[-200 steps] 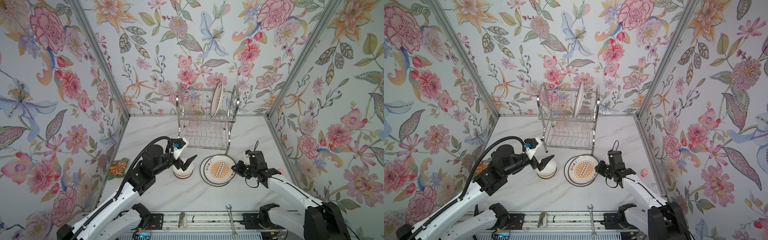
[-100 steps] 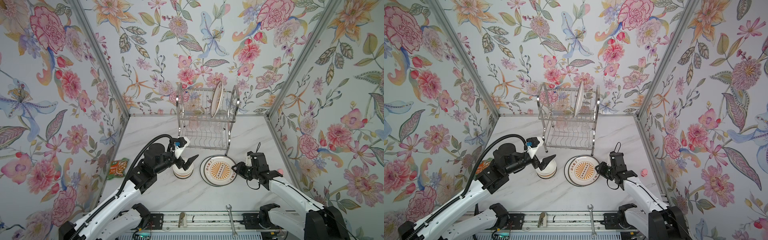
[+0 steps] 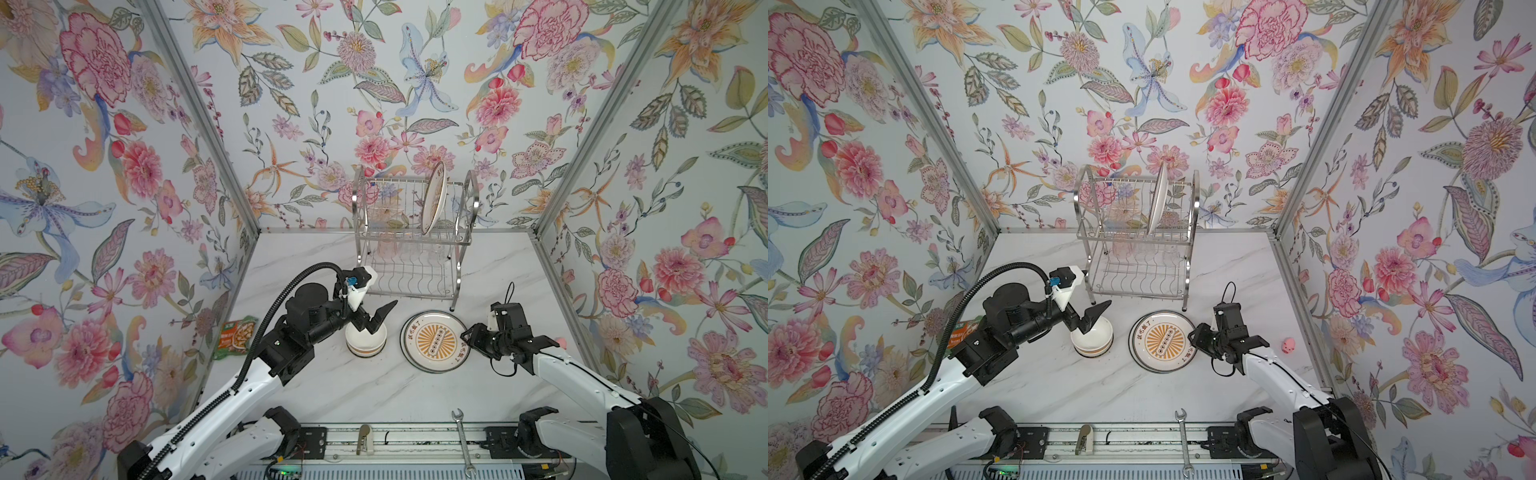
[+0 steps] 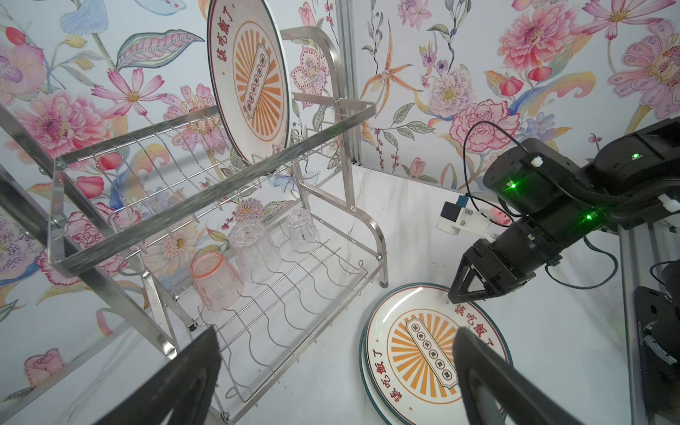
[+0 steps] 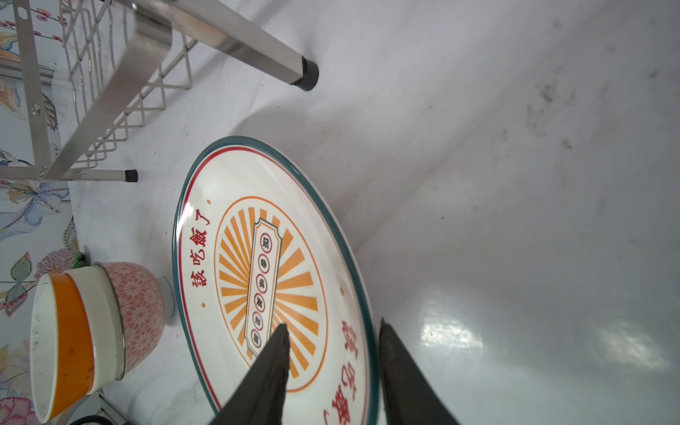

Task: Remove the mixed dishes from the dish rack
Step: 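Open the right gripper over the stacked plates and draw it back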

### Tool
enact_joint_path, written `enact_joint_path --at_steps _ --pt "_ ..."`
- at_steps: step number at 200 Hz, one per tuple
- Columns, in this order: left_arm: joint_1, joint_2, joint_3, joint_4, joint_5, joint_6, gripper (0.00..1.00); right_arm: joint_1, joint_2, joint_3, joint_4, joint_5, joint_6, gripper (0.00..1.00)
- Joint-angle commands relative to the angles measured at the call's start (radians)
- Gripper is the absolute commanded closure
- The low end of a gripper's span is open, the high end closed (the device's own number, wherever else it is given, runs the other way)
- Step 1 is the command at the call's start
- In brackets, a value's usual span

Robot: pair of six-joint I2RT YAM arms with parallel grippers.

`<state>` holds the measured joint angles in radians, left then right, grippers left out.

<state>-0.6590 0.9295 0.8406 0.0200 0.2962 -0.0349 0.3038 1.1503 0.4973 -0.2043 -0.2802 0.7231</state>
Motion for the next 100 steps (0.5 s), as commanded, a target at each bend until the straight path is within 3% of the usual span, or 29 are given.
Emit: enact_joint_path --at_steps 1,66,100 --pt "0.011 0.015 0.043 0.014 -0.02 -0.004 0.01 0.018 0.031 0.039 0.018 0.013 0.007 0.58" --pt "0.012 0.056 0.095 0.032 -0.03 -0.021 0.01 0.049 0.028 0.074 0.017 0.044 -0.023 0.51" --pt "0.011 0.095 0.167 0.043 -0.069 -0.048 0.01 0.089 -0.071 0.113 0.003 0.129 -0.099 0.3"
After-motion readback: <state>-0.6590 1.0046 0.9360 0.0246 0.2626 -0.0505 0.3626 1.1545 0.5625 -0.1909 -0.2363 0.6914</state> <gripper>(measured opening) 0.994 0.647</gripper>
